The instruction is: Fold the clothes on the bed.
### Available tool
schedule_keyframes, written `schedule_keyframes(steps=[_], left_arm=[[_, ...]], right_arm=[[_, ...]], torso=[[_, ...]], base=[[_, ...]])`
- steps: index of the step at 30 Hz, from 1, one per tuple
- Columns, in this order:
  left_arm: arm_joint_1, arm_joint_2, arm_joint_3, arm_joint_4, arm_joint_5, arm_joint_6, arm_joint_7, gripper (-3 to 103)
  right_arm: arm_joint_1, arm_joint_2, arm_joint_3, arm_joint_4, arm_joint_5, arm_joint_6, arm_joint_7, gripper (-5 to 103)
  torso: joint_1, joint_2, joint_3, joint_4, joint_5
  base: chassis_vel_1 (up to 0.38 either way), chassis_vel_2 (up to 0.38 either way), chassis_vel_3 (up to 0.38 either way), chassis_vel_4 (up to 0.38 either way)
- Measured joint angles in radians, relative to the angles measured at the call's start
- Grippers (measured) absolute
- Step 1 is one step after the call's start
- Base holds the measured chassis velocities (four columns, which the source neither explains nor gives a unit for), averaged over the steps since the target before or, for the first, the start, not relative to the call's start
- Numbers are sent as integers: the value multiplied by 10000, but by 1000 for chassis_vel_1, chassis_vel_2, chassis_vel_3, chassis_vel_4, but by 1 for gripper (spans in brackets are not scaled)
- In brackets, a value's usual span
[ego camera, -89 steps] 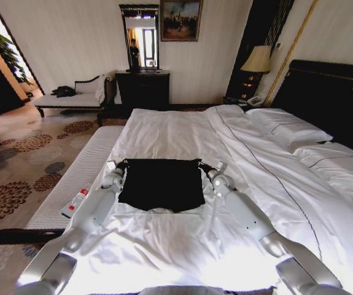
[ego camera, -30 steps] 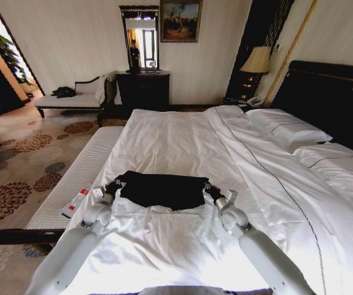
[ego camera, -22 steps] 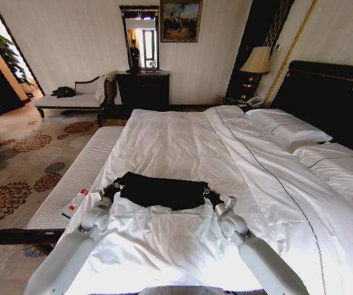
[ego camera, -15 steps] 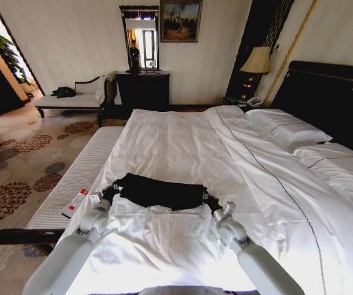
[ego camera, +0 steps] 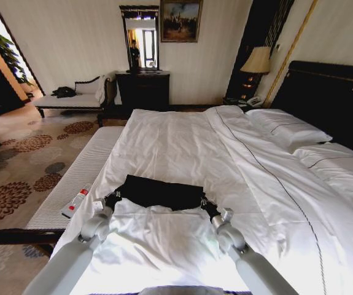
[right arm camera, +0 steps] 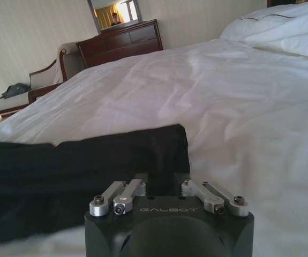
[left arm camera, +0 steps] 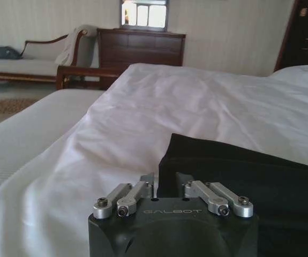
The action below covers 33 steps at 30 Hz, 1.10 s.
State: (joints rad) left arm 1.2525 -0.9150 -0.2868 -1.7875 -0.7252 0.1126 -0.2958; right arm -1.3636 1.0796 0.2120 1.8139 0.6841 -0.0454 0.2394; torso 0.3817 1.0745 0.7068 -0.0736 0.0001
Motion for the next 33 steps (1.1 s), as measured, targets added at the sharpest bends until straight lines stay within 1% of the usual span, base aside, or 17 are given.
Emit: schedule_keyframes(steps=[2, 4, 5, 7, 8, 10, 12, 14, 15, 17, 18, 21, 25, 27, 29, 30, 33], left_arm=[[681, 133, -365, -534, 72, -69, 120, 32], [1403, 150, -802, -1014, 75, -147, 248, 43], [1403, 150, -802, -1014, 75, -147, 248, 43], [1943, 110, -1189, -1270, 306, -257, 383, 54], [2125, 54, -1331, -1374, 433, -295, 411, 59], [2288, -27, -1444, -1497, 528, -314, 415, 59], [2702, -272, -1609, -1866, 631, -338, 400, 70], [3444, -637, -1746, -2337, 993, -428, 502, 81], [3444, -637, -1746, -2337, 993, -428, 502, 81], [4266, -1008, -1932, -2623, 1747, -676, 761, 92], [4595, -1147, -2043, -2683, 2108, -838, 868, 92], [5007, -1359, -2272, -2733, 2692, -1133, 982, 97], [4700, -1409, -2411, -2776, 2802, -1163, 971, 100], [3933, -1219, -2310, -2773, 2532, -960, 789, 100], [2938, -896, -2020, -2695, 1975, -551, 528, 100], [2938, -896, -2020, -2695, 1975, -551, 528, 100], [1368, -164, -1328, -2152, 1000, -38, 312, 100]], right_arm=[[-688, 12, 276, 569, -212, 120, -40, 36], [-1429, 126, 526, 1117, -465, 254, -112, 46], [-1429, 126, 526, 1117, -465, 254, -112, 46], [-1631, 74, 647, 1340, -866, 355, -179, 51], [-1533, -36, 660, 1353, -1002, 374, -188, 57], [-1382, -157, 662, 1352, -1075, 381, -189, 62], [-946, -482, 657, 1316, -1016, 376, -174, 68], [-593, -829, 627, 1206, -902, 358, -158, 79], [-593, -829, 627, 1206, -902, 358, -158, 79], [-189, -1272, 560, 944, -1031, 462, -255, 90], [-9, -1459, 505, 834, -1119, 528, -327, 95], [473, -1874, 372, 603, -1242, 632, -506, 98], [1398, -2288, 149, 291, -1001, 640, -616, 100], [1975, -2463, 1, 43, -972, 626, -712, 100], [2504, -2699, -172, -339, -1255, 657, -958, 100], [2504, -2699, -172, -339, -1255, 657, -958, 100], [2927, -2987, -440, -835, -1666, 805, -1286, 100]], torso=[[-1, 0, 0, 3, -2], [-2, 0, 0, 0, 0], [-2, 0, 0, 0, 0], [-3, 2, -1, 0, -1], [-4, 2, -2, 1, 0], [-3, 2, -1, 3, -1], [-1, 1, 0, 2, -2], [1, -1, 2, 2, 1], [1, -1, 2, 2, 1], [0, -1, 1, 3, 3], [-2, -1, 1, 4, 3], [-3, 0, 1, 6, 2], [-3, -1, 2, 7, 0], [-1, -1, 2, 4, 1], [1, -1, 2, 0, 0], [1, -1, 2, 0, 0], [1, -2, 3, 1, -1]], base=[[0, 0, 0, 0], [0, 0, 0, 0], [0, 0, 0, 0], [0, 0, 0, 0], [0, 0, 0, 0], [0, 0, 0, 0], [0, 0, 0, 0], [0, 0, 0, 0], [0, 0, 0, 0], [0, 0, 0, 0], [0, 0, 0, 0], [0, 0, 0, 0], [0, 0, 0, 0], [0, 0, 0, 0], [0, 0, 0, 0], [0, 0, 0, 0], [0, 0, 0, 0]])
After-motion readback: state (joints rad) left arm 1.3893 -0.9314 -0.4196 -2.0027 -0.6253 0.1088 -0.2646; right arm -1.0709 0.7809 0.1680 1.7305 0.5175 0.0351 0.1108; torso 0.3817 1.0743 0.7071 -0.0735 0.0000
